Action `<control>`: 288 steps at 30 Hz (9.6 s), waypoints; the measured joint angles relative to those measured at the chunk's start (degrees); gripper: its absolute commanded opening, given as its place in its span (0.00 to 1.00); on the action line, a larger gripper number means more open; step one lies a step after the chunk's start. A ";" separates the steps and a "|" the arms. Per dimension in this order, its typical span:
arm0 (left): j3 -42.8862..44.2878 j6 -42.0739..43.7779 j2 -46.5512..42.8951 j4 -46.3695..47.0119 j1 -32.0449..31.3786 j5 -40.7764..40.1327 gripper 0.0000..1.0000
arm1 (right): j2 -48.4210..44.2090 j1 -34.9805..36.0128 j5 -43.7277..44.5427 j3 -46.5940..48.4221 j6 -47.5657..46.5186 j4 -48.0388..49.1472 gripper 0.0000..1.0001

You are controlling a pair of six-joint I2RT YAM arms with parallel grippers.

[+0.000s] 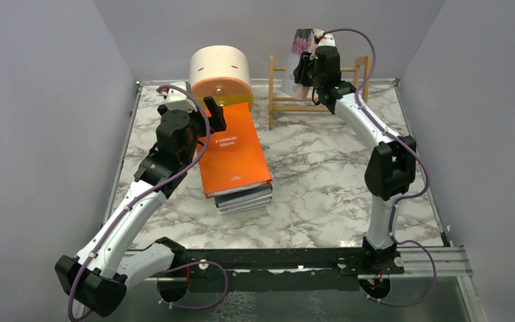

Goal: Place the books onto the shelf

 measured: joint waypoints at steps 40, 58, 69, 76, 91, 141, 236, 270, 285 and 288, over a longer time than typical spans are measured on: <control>0.00 1.01 6.34 4.46 0.63 -4.44 0.93 | 22.27 4.76 6.03 21.68 -5.49 -7.76 0.49; -0.39 1.01 4.79 4.46 1.09 -4.70 0.93 | 20.65 4.68 0.59 14.78 0.90 -4.87 0.79; -0.39 1.01 4.66 4.22 1.09 -4.81 0.94 | 12.92 4.79 0.07 6.36 2.38 -1.70 0.80; -0.28 0.79 4.31 2.03 1.09 -5.64 0.97 | 5.14 4.79 -1.73 0.00 2.80 0.79 0.80; 4.04 -1.03 0.85 -9.27 1.18 -3.67 0.98 | -20.44 5.55 -16.20 -21.16 6.82 5.73 0.80; 1.62 -6.27 1.05 -14.75 1.20 14.23 0.98 | -33.64 15.28 -39.06 -45.77 23.23 17.40 0.80; 12.94 3.13 13.07 -8.48 0.44 -10.40 0.99 | 2.78 -1.99 1.81 8.28 0.17 -7.58 0.01; 10.43 1.70 13.31 -7.26 3.45 -6.10 0.99 | 17.22 -0.39 -3.45 23.10 2.97 -15.58 0.74; 9.20 1.57 13.09 -7.10 4.11 -5.40 0.99 | 15.19 -0.59 -11.69 14.73 9.27 -7.26 0.74; 9.20 1.57 12.98 -7.10 4.20 -5.40 0.99 | 13.99 -0.59 -14.10 12.13 10.84 -5.33 0.74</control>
